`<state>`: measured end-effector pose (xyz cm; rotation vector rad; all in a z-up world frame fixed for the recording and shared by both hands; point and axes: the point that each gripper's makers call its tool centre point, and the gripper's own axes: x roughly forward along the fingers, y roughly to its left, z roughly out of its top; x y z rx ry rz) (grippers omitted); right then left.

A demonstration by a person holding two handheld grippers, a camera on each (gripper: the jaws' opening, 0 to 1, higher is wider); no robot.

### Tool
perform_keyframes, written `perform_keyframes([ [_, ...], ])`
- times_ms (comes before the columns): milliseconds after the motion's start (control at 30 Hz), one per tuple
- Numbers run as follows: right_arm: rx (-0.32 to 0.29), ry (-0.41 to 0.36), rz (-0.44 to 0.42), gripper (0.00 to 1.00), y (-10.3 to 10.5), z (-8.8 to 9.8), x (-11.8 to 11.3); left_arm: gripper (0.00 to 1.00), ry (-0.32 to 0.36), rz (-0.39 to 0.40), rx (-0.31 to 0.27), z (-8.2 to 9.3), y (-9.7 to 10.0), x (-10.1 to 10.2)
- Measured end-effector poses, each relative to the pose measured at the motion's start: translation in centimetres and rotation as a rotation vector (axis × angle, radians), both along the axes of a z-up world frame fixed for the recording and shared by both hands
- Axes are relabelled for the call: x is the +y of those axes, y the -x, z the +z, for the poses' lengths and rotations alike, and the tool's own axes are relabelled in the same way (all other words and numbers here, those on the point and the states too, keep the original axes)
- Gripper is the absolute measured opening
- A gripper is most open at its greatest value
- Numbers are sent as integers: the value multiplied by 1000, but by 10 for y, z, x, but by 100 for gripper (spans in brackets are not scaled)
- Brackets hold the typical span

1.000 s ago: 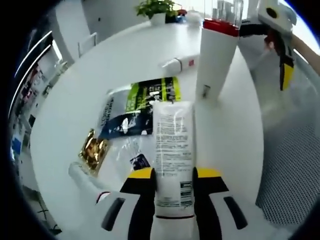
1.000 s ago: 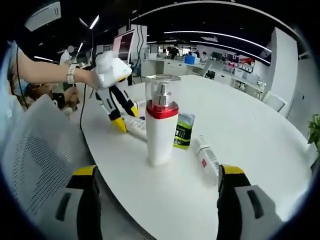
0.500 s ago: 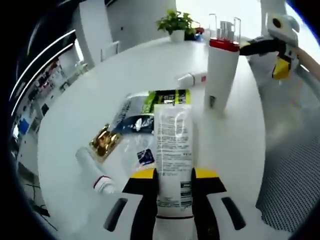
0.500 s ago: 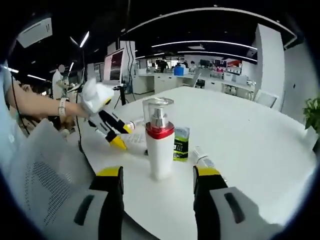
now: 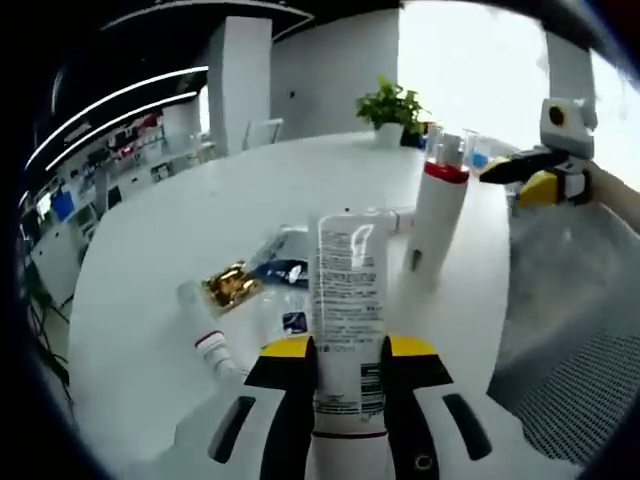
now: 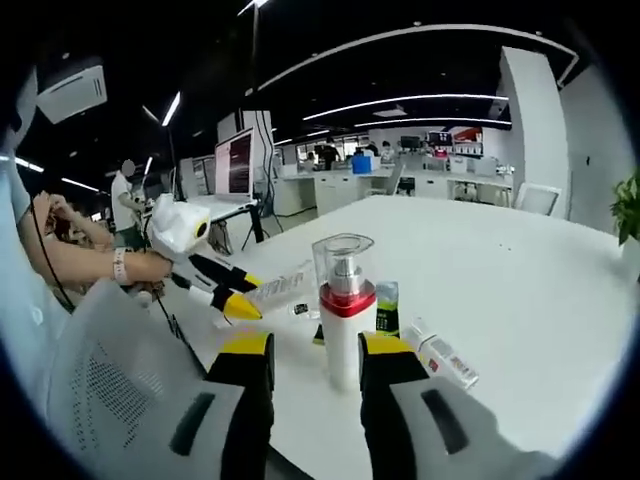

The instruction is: Arrange the skincare products in the storage area until every visible bottle or jar stands upright without overlapping.

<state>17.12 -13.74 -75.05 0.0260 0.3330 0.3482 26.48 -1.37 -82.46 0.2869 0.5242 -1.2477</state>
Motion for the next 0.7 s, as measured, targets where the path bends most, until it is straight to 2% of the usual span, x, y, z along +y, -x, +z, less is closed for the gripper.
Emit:
perform_keyframes([
  [67,-3,-20,10,29,-1,4,1,21,11,-1,-10,6,3,1],
  [100,-27,-26,11,29,-3,8,1,21,21,-2,-17,10,4,2],
  [233,-16,-55,21,21,-3,11,2,21,64,0,-41,23,7,2],
  [300,-16,-72,15,21,-4,16,2,21,71,0,-54,28,9,3],
  [433,-38,-101,12,14,-6,27,8,21,104,-1,-48,35,13,4],
  [533,-37,-136,53,15,-7,33,21,21,124,-7,-47,38,18,2],
  [600,-78,-156,80,15,-7,43,29,21,128,-8,-47,38,21,1],
  [700,-68,-183,92,14,-9,45,36,21,143,-7,-47,40,23,0],
])
